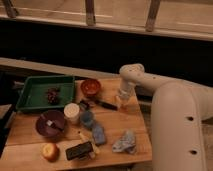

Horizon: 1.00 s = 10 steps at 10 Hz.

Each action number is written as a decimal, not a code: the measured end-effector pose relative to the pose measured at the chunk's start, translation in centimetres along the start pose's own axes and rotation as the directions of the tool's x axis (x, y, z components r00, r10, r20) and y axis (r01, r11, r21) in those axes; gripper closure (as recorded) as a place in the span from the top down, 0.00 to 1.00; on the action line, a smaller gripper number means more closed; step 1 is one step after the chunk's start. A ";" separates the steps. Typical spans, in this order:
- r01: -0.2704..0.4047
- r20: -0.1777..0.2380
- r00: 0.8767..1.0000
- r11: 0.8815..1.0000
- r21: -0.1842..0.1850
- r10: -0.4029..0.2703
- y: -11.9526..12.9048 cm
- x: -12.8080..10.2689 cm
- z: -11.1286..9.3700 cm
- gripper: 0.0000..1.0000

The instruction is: Place pepper in table surface

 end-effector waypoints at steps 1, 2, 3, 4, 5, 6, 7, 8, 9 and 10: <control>-0.011 -0.015 1.000 1.000 0.007 0.012 -0.4 -0.1 0.5 0.36; -0.019 -0.025 0.999 1.000 0.013 0.020 -0.7 -0.2 1.0 0.44; -0.026 -0.027 0.999 0.999 0.019 0.026 -0.9 -0.3 1.1 0.56; -0.028 -0.029 0.999 0.999 0.023 0.029 -1.0 -0.4 1.1 0.62; -0.034 -0.028 0.999 0.999 0.030 0.035 -1.3 -0.5 1.0 0.68; -0.040 -0.026 0.999 0.999 0.036 0.041 -1.5 -0.6 0.8 0.69; -0.044 -0.020 0.999 0.998 0.041 0.045 -1.7 -0.7 0.4 0.69; -0.047 -0.015 0.999 0.998 0.045 0.048 -1.9 -0.8 0.1 0.69; -0.051 -0.006 0.999 0.998 0.046 0.052 -2.0 -1.0 -0.3 0.69; -0.057 0.006 0.998 0.997 0.048 0.057 -2.2 -1.2 -0.8 0.69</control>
